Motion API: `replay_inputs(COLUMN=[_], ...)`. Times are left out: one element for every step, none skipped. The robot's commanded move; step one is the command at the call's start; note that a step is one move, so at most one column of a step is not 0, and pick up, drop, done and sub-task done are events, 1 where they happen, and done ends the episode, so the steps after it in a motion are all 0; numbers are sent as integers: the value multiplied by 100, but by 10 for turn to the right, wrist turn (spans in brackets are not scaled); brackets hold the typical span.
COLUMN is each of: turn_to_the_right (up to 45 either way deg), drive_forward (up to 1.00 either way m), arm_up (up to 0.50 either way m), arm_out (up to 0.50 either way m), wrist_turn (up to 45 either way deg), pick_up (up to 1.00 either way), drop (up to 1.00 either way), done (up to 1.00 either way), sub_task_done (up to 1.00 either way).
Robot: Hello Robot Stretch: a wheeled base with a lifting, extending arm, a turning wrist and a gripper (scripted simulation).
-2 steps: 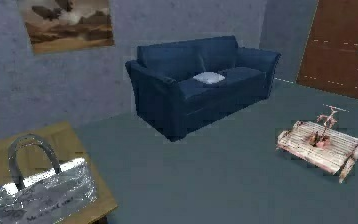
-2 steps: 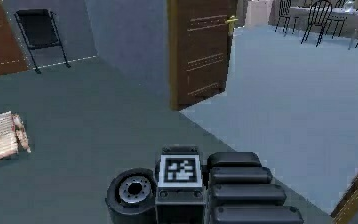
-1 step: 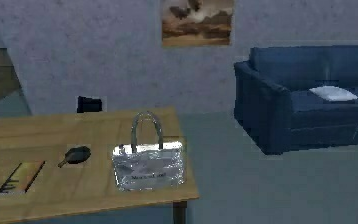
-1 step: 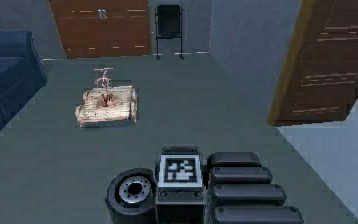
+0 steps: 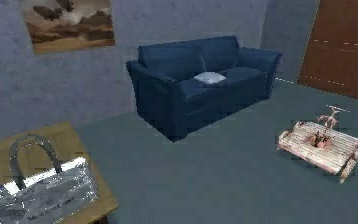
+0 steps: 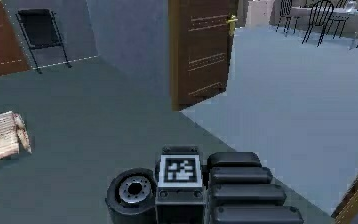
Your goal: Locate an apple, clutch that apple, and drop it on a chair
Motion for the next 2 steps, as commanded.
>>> replay_inputs(turn_to_the_right=[-330, 360], drive_forward=[0, 0], arm_up=[0, 0], arm_out=[0, 0], wrist_turn=[0, 0], pick_up=[0, 0], drop=[0, 0], done=[0, 0], sub_task_done=[0, 0])
